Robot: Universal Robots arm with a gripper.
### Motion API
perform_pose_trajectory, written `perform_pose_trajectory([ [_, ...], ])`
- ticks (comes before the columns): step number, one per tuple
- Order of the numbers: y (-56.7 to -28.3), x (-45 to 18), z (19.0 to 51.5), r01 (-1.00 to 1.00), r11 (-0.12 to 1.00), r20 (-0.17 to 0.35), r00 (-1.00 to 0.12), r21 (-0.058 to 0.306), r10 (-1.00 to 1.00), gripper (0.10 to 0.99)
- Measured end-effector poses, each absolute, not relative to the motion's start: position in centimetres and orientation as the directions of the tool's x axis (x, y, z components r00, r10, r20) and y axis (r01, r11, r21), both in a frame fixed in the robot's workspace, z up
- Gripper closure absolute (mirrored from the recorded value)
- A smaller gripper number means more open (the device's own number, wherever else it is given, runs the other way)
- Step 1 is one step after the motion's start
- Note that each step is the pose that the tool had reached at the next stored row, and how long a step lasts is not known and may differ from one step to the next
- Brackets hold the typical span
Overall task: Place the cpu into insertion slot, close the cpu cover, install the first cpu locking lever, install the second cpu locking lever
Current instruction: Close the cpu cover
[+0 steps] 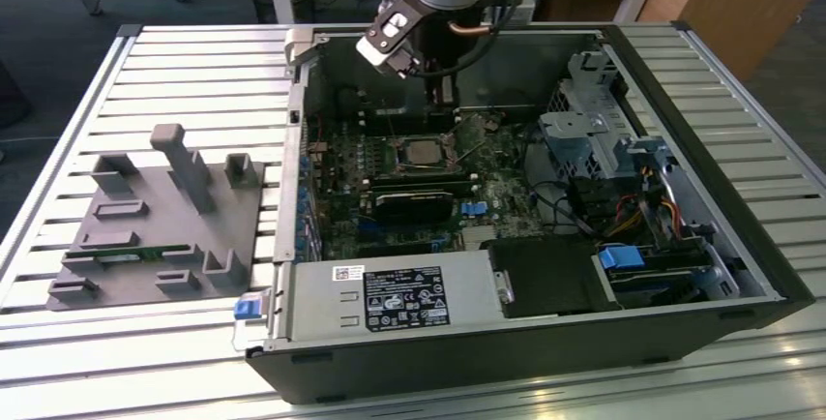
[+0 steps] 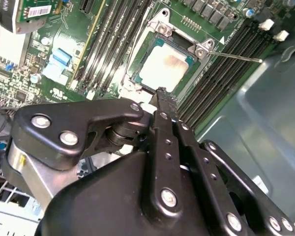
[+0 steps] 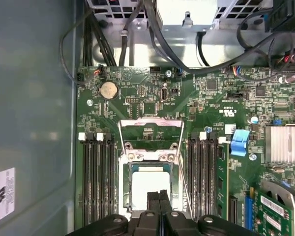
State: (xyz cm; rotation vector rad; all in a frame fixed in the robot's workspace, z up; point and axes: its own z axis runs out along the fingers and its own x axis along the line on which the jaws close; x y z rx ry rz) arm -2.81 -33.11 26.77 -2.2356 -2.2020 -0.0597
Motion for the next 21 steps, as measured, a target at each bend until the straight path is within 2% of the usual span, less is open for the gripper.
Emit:
perform_pose_trajectory([
  [13, -33.1, -1.7, 27.5, 1.0, -0.015, 0.029, 0.015, 0.024, 0.999, 0.969],
  [21, -33.0, 1.2, 27.3, 1.0, -0.015, 0.029, 0.015, 0.022, 0.999, 0.969],
])
